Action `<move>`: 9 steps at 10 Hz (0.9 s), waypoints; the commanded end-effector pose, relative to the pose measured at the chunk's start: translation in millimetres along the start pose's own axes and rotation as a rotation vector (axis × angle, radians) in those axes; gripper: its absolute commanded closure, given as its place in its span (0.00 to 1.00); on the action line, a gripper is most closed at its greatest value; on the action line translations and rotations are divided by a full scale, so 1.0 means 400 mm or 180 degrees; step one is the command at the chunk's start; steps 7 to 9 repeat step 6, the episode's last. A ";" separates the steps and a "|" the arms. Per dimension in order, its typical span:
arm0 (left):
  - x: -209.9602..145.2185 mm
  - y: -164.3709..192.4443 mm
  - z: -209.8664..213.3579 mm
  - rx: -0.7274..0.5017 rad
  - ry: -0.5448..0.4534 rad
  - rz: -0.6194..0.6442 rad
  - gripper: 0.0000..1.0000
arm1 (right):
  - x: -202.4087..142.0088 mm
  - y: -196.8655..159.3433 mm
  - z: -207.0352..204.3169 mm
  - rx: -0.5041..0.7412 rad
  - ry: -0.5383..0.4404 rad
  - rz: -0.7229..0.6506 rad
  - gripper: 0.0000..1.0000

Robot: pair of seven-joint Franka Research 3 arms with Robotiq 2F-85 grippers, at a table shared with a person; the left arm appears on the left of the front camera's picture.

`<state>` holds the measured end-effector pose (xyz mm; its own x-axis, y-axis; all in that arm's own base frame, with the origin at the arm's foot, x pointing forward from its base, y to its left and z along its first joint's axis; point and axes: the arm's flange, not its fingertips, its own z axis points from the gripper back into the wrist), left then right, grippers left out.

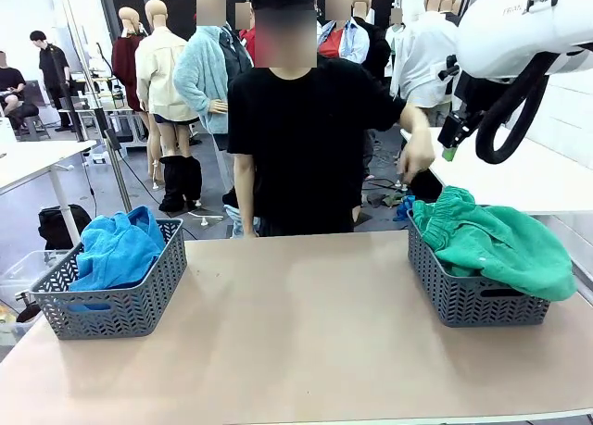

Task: Sort the tops and bottoms.
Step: Sort the clothes according to human instructions.

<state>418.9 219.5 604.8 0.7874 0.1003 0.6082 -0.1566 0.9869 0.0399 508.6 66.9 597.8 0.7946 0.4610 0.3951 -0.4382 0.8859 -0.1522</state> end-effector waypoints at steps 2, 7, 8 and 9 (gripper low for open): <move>-0.004 0.002 0.004 0.0047 0.0042 -0.0024 0.00 | 0.011 -0.012 -0.018 0.0041 0.0004 -0.0060 0.00; -0.004 0.002 0.004 0.0047 0.0042 -0.0024 0.00 | 0.011 -0.012 -0.018 0.0041 0.0004 -0.0060 0.00; -0.004 0.002 0.004 0.0047 0.0042 -0.0024 0.00 | 0.011 -0.012 -0.018 0.0041 0.0004 -0.0060 0.00; -0.004 0.002 0.004 0.0047 0.0042 -0.0024 0.00 | 0.011 -0.012 -0.018 0.0041 0.0004 -0.0060 0.00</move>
